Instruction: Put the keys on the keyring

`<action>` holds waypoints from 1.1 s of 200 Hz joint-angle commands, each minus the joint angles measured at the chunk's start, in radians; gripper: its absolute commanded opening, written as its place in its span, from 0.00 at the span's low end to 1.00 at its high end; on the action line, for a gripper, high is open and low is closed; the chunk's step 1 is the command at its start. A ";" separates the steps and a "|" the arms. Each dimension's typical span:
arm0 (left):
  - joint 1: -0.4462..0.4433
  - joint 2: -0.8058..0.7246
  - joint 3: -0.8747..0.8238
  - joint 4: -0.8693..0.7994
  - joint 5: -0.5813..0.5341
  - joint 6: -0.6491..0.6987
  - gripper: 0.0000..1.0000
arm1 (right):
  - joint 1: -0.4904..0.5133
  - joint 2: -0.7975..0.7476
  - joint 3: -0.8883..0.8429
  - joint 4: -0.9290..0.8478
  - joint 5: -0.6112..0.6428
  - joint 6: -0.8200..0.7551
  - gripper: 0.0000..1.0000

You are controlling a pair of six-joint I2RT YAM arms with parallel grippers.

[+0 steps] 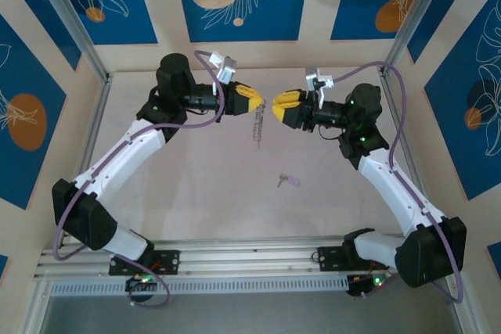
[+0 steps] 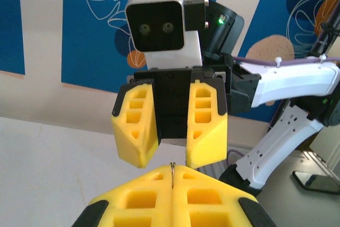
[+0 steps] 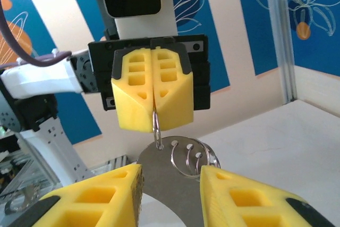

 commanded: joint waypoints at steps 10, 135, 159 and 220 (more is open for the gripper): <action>0.001 -0.003 0.051 -0.131 0.046 0.113 0.00 | 0.005 0.019 0.049 -0.024 -0.061 -0.030 0.36; -0.013 0.013 0.042 -0.061 0.072 0.058 0.00 | 0.056 0.089 0.083 0.021 -0.026 -0.018 0.29; -0.014 0.015 0.037 -0.040 0.077 0.043 0.00 | 0.058 0.099 0.087 0.038 -0.026 -0.008 0.28; -0.021 0.021 0.034 -0.023 0.083 0.030 0.00 | 0.064 0.117 0.096 0.049 -0.018 -0.003 0.31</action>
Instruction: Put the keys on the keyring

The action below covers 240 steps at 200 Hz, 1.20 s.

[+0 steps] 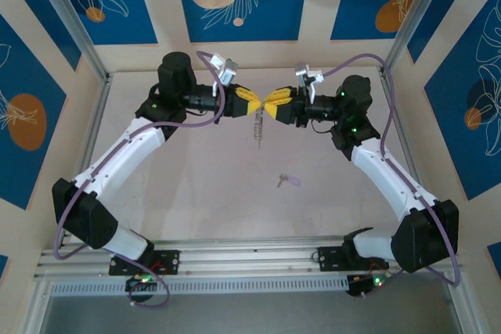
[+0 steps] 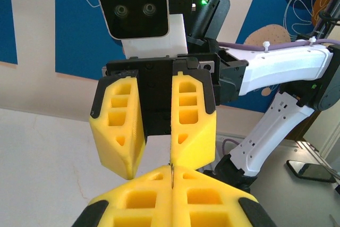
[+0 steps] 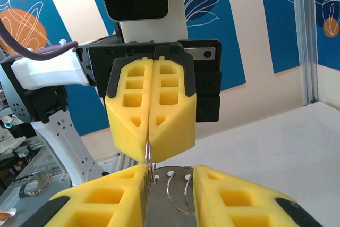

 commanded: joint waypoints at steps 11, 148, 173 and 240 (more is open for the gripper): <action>-0.025 0.011 0.018 0.044 0.058 -0.013 0.00 | 0.020 0.019 0.033 0.015 0.030 0.007 0.32; -0.030 0.002 -0.002 0.061 0.055 -0.025 0.00 | -0.029 -0.002 0.011 0.030 0.071 0.035 0.48; -0.031 0.004 -0.002 0.060 0.052 -0.025 0.00 | -0.061 -0.024 -0.007 0.047 0.073 0.057 0.50; -0.030 0.006 -0.002 0.072 0.052 -0.034 0.00 | -0.044 -0.013 0.003 0.056 0.029 0.075 0.52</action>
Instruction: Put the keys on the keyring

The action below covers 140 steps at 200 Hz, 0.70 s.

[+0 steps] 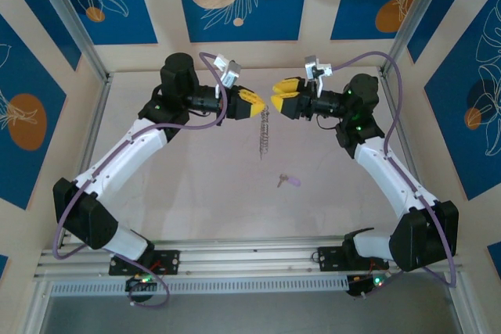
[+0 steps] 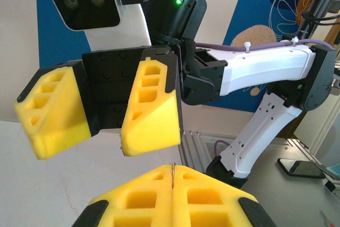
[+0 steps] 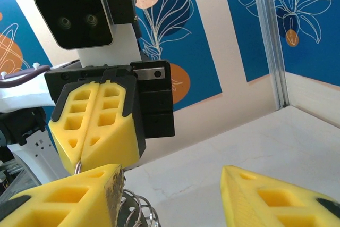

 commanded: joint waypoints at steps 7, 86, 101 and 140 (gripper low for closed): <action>-0.006 0.007 -0.001 0.031 0.032 -0.014 0.00 | 0.019 -0.013 0.003 0.020 -0.028 0.010 0.52; -0.007 0.007 0.006 0.022 0.030 -0.008 0.00 | 0.046 -0.013 -0.006 0.023 -0.056 0.008 0.49; -0.007 0.008 0.007 0.022 0.030 -0.009 0.00 | 0.048 -0.012 -0.008 0.024 -0.056 0.009 0.43; -0.008 0.007 0.007 0.017 0.030 -0.008 0.00 | 0.025 -0.037 -0.027 0.000 -0.033 -0.002 0.47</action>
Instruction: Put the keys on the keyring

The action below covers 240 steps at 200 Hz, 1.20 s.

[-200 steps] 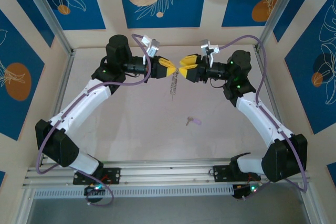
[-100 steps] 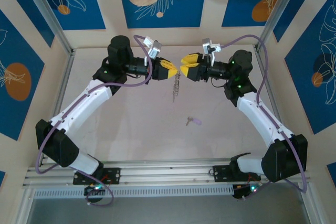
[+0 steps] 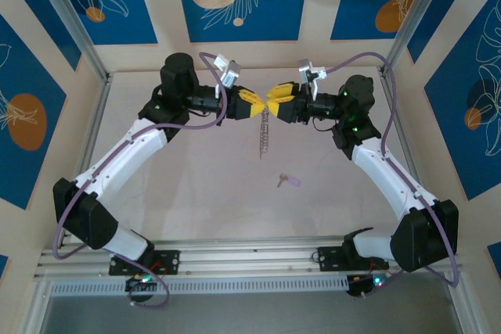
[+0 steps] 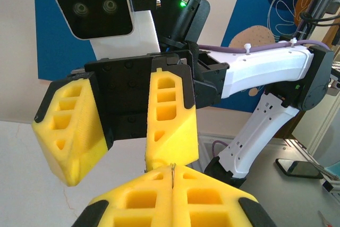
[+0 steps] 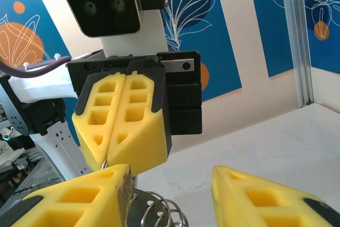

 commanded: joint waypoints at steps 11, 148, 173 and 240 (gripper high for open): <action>-0.006 0.007 0.005 0.015 0.025 -0.001 0.00 | -0.027 -0.052 -0.036 -0.005 0.011 -0.005 0.49; -0.006 0.005 0.002 0.019 0.025 -0.001 0.00 | 0.013 -0.049 -0.014 -0.006 -0.016 -0.008 0.49; -0.006 0.005 0.001 0.019 0.025 -0.002 0.00 | 0.021 -0.038 -0.008 -0.005 -0.014 -0.010 0.43; -0.007 0.006 0.001 0.023 0.032 -0.005 0.00 | 0.029 -0.021 0.003 0.018 -0.001 -0.003 0.17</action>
